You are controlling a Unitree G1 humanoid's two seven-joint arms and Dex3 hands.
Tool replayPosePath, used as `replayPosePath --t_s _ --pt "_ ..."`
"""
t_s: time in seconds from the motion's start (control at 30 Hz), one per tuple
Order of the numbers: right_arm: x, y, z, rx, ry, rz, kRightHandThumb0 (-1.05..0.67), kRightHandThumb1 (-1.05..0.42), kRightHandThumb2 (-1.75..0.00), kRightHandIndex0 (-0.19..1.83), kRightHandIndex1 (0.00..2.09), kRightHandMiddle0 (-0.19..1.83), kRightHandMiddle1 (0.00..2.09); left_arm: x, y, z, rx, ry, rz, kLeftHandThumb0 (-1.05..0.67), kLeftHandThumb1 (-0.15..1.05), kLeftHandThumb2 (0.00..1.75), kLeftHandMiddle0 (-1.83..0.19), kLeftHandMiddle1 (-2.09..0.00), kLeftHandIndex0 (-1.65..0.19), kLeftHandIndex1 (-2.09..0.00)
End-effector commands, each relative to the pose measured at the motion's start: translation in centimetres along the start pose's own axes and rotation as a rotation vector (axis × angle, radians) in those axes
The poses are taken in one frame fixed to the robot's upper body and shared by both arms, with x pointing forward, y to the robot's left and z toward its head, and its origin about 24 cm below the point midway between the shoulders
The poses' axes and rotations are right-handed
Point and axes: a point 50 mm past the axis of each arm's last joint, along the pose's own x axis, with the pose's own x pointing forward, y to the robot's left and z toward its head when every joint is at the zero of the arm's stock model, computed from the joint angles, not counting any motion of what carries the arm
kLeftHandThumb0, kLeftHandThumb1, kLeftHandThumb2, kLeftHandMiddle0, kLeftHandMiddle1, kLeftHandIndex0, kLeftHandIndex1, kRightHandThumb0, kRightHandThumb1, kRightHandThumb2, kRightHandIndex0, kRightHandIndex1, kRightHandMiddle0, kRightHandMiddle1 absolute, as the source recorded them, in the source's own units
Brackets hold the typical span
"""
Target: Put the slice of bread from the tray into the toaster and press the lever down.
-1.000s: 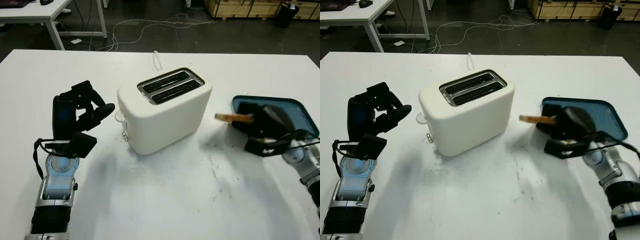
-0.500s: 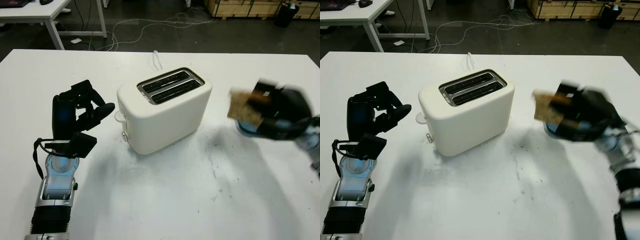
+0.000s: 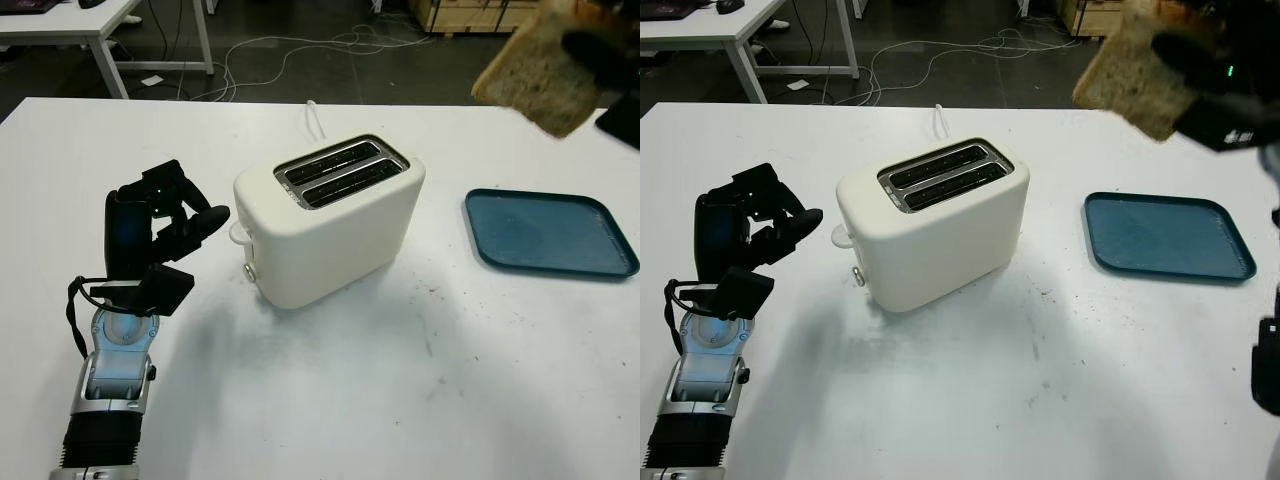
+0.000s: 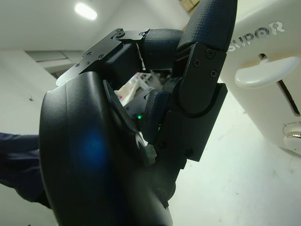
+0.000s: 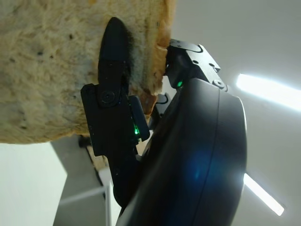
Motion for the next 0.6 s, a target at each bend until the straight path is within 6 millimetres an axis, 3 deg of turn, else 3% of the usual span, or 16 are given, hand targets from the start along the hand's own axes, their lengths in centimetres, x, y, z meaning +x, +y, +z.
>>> replayPosePath --t_s 0.0,0.23,0.57 --pt "1.4 -0.5 1.6 0.064 -0.08 0.005 -0.56 -0.92 -0.29 0.46 1.75 0.41 1.75 0.1 0.0 0.2 -0.004 -0.01 -0.001 -0.87 0.92 0.13 -1.24 -1.73 -1.01 -1.65" --pt "3.9 0.6 5.1 0.227 -0.235 0.162 -0.53 -0.92 -0.27 0.71 1.75 0.59 1.74 0.3 0.0 0.3 0.005 -0.018 0.0 -0.89 0.92 0.14 -1.24 -1.74 -1.02 -1.65" --pt "5.6 5.9 9.1 0.308 -0.339 0.408 -0.33 -0.92 -0.26 0.99 1.75 0.78 1.75 0.4 0.0 0.3 -0.002 -0.026 -0.003 -0.88 0.92 0.14 -1.24 -1.74 -1.02 -1.62"
